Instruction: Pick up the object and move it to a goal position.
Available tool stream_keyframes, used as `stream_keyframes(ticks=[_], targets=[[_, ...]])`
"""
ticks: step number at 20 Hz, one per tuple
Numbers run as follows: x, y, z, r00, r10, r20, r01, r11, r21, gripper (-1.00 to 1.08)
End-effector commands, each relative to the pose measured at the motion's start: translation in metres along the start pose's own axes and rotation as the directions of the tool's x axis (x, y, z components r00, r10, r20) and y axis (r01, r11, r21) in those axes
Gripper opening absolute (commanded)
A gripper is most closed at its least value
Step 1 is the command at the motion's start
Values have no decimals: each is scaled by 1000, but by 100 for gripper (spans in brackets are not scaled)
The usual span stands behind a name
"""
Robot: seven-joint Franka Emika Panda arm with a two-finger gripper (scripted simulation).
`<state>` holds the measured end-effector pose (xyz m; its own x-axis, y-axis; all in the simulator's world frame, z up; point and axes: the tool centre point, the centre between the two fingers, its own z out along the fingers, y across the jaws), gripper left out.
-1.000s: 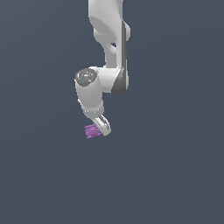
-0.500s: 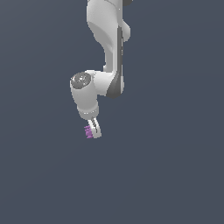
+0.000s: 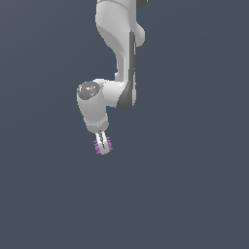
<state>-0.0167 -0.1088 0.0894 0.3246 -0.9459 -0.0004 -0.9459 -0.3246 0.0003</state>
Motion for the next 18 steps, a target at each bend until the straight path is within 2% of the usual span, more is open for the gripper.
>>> stream_keyframes(ticks=[1, 11, 16, 17, 18], targets=[[0, 0, 1, 1000, 0, 0, 0, 1000, 0, 100], [0, 1, 43, 1000, 5, 0, -5, 1000, 0, 100], [0, 0, 50, 1000, 6, 0, -6, 1000, 0, 100], [0, 0, 50, 1000, 6, 0, -6, 1000, 0, -100], [0, 0, 50, 1000, 6, 0, -6, 1000, 0, -100]])
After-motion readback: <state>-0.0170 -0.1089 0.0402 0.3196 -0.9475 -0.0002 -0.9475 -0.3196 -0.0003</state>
